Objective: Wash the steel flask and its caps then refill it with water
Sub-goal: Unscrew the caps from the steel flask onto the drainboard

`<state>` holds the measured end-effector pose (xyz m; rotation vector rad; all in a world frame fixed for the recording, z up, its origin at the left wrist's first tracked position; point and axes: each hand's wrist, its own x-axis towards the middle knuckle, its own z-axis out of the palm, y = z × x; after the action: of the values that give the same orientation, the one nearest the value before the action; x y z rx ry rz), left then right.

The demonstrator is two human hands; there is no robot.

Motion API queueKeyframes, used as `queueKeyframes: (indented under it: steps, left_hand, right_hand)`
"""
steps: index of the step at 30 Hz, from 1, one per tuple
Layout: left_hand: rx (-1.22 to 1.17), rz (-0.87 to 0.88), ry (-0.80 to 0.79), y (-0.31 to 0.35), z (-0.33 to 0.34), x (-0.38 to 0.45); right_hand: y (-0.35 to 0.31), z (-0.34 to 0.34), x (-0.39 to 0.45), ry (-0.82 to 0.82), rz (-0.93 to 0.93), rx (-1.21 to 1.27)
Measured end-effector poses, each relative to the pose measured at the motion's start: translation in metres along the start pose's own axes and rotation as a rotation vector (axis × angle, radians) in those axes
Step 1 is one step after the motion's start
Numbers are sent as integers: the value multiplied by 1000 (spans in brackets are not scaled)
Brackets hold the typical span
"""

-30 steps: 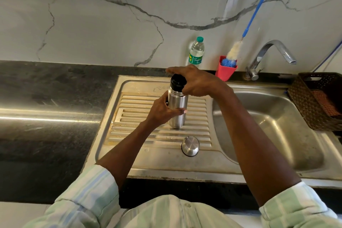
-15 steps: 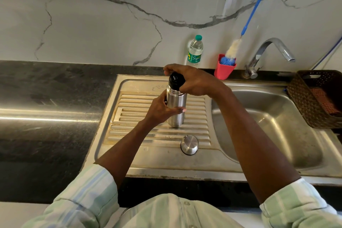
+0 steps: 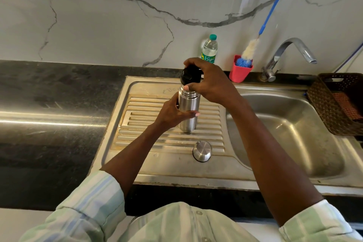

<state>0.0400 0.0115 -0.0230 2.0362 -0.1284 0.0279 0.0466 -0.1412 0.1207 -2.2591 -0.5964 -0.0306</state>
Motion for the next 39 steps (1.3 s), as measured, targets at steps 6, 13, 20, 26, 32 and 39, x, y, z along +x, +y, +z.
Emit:
queueKeyframes:
  steps: [6,13,20,26,32,39]
  left_hand:
    - [-59,-13,-56,-2,-4,1]
    - [-87,-30,-215,-17,-22,-1]
    - [-277,-93,-260,-19,-45,-8]
    - [-295,-142,-286,-18,-46,-3]
    - [-301,-148,-281,-15,-46,-7]
    - [-341,-148,-268,-15,-43,-11]
  right_hand:
    - [5,-1,-23,198,-8,171]
    - [-1,-3,-53,176,-30,395]
    - [23,66,-87,-117,81,176]
    - [37,127,-109,-331,91,-38]
    - [47,146,-120,-428,77,-178]
    - [52,153,-121,-433,60,-206]
